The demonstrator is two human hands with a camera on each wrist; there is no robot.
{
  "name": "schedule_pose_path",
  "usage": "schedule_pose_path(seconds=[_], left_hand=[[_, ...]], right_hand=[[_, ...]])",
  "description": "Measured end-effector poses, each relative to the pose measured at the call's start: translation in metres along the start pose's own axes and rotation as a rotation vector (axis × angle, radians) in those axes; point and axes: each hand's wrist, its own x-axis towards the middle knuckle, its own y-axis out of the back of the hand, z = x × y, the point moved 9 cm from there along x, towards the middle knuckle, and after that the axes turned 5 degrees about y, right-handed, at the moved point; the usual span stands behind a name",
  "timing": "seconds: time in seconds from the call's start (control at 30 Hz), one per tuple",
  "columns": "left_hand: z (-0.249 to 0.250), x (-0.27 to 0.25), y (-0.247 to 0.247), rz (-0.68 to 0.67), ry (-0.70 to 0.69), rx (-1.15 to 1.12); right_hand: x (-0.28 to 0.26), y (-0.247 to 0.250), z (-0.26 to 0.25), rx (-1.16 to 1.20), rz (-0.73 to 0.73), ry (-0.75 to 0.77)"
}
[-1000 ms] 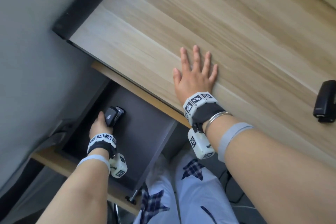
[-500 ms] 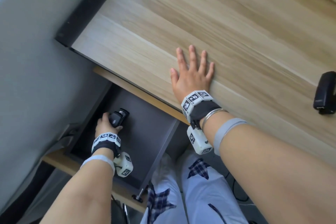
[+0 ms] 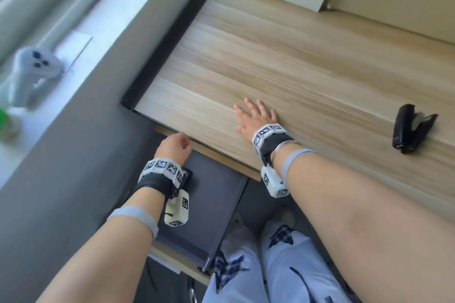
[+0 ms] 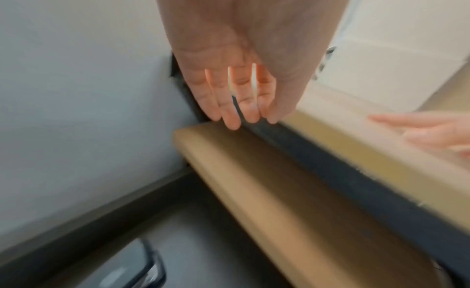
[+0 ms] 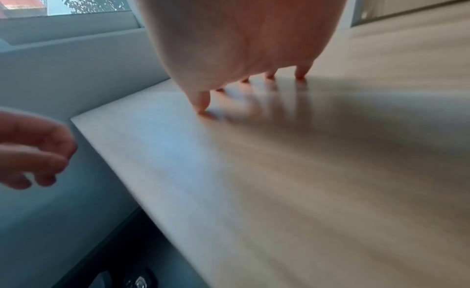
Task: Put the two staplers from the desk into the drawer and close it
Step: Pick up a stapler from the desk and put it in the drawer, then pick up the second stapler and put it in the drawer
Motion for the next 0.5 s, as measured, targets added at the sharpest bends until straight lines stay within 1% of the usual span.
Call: schedule_pose_path(seconds=[0.07,0.13,0.2,0.33,0.5], left_hand=[[0.034,-0.002,0.009,-0.058,-0.069,0.035],[0.07,-0.003,0.012,-0.104,-0.128,0.057],[0.107,-0.004,0.013,-0.109,-0.178,0.065],[0.181,-0.008,-0.002,-0.137,-0.264,0.077],[0.261,-0.013,-0.037,-0.179,-0.367,0.097]], right_hand=[[-0.009,0.006,0.012,0.044,-0.058,0.002],[-0.023,0.013,0.032,0.068,-0.081,-0.047],[-0.038,0.021,0.062,0.074,-0.076,-0.111],[-0.07,0.05,0.138,0.093,0.039,-0.239],[-0.117,0.091,0.239,0.068,0.229,-0.484]])
